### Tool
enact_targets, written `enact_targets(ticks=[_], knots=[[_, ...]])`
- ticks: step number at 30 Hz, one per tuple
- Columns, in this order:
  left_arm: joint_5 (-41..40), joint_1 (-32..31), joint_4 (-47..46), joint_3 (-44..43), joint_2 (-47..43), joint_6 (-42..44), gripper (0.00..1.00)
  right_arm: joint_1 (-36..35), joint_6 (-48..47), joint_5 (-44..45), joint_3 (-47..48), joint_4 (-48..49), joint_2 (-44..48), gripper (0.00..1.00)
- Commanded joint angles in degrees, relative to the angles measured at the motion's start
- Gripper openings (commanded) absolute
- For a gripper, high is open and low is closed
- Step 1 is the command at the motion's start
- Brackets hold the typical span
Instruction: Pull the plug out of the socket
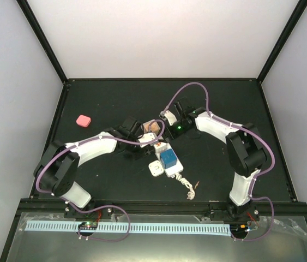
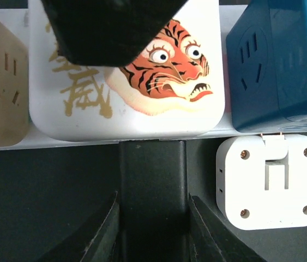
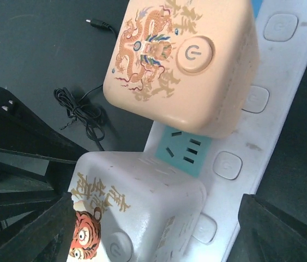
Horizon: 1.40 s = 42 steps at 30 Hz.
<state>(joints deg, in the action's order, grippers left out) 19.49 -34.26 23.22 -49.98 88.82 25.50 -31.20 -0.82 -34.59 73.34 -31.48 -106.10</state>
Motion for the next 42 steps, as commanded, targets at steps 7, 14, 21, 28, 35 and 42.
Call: enact_targets(ticks=[7, 14, 21, 28, 35, 42], knots=[[-0.1, -1.2, -1.7, -6.8, 4.1, -1.9, 0.22, 0.3, 0.6, -0.5, 1.6, 0.5, -0.3, 0.81], [-1.3, -1.3, -2.1, -6.6, 4.0, -2.0, 0.21, 0.2, 2.4, -1.8, 1.6, 1.3, -2.1, 0.77], [-1.4, -1.3, -1.8, -6.6, 3.9, -2.2, 0.21, -0.1, 3.7, -1.7, -0.7, 5.3, -2.8, 0.77], [-1.5, -1.3, -1.2, -7.3, 4.7, -2.2, 0.2, 0.0, 3.4, -0.7, -1.9, 6.3, -4.5, 0.76], [-2.6, -1.2, -0.9, -6.4, 4.2, -2.1, 0.2, 1.2, 2.2, 0.5, -3.0, 6.2, -5.0, 0.69], [-3.4, -1.2, -1.3, -4.5, 2.7, -1.1, 0.2, 1.8, 1.1, 3.6, -4.1, 6.3, -5.7, 0.67]])
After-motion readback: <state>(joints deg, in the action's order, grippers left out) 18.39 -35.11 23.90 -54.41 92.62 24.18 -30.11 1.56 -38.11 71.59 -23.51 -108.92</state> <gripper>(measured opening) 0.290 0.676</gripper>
